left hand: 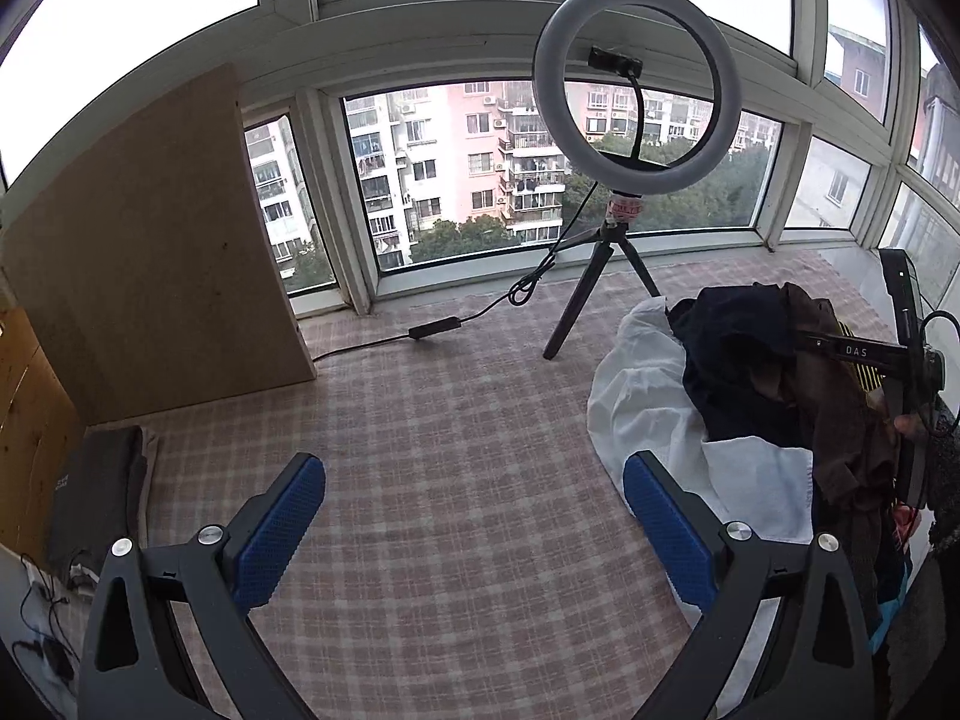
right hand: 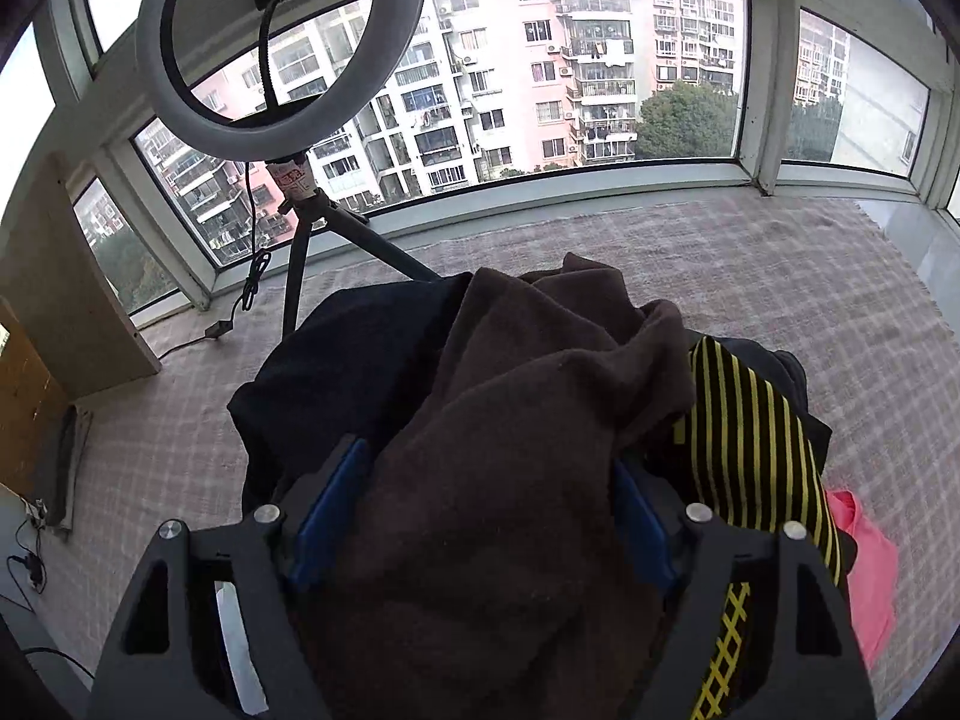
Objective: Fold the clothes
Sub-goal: 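Grasp the brown fleece garment in the heap with the right tool and lift it, then carry the brown garment to the open mat and lay it down with the right tool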
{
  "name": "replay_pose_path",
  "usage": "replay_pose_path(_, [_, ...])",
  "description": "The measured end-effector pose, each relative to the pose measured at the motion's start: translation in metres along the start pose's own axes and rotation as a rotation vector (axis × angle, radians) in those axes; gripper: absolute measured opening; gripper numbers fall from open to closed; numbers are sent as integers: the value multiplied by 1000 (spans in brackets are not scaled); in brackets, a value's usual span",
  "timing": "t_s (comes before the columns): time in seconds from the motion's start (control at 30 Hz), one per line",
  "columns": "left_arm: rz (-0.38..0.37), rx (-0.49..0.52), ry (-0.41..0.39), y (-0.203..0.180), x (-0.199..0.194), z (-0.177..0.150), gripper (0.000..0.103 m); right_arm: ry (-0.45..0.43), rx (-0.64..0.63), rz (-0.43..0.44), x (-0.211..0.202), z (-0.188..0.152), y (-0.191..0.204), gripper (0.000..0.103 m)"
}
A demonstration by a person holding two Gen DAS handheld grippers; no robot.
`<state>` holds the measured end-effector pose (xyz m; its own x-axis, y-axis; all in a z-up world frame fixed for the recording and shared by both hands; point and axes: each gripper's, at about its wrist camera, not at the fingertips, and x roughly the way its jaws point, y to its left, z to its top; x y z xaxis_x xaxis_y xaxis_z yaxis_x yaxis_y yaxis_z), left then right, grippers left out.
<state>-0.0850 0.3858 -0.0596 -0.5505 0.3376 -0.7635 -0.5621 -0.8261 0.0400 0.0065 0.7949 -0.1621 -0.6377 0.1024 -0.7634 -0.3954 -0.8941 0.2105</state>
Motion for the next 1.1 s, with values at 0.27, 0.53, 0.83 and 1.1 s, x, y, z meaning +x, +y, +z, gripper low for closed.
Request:
replay_pose_path(0.27, [-22,3,24,5,8,-2,100,-140,-1,67,-63,22,-9,12])
replay_pose_path(0.53, [-65,6,-2,18,-7,-5,100,-464,93,69,-210,74,-20,9])
replay_pose_path(0.83, [-126,8,-46,51,-32,-10,100,-691,-67,53,-338,96,99,9])
replay_pose_path(1.1, [-125,-28,-78,120,-68,-21,100,-727,-241,134,-384,110,248,9])
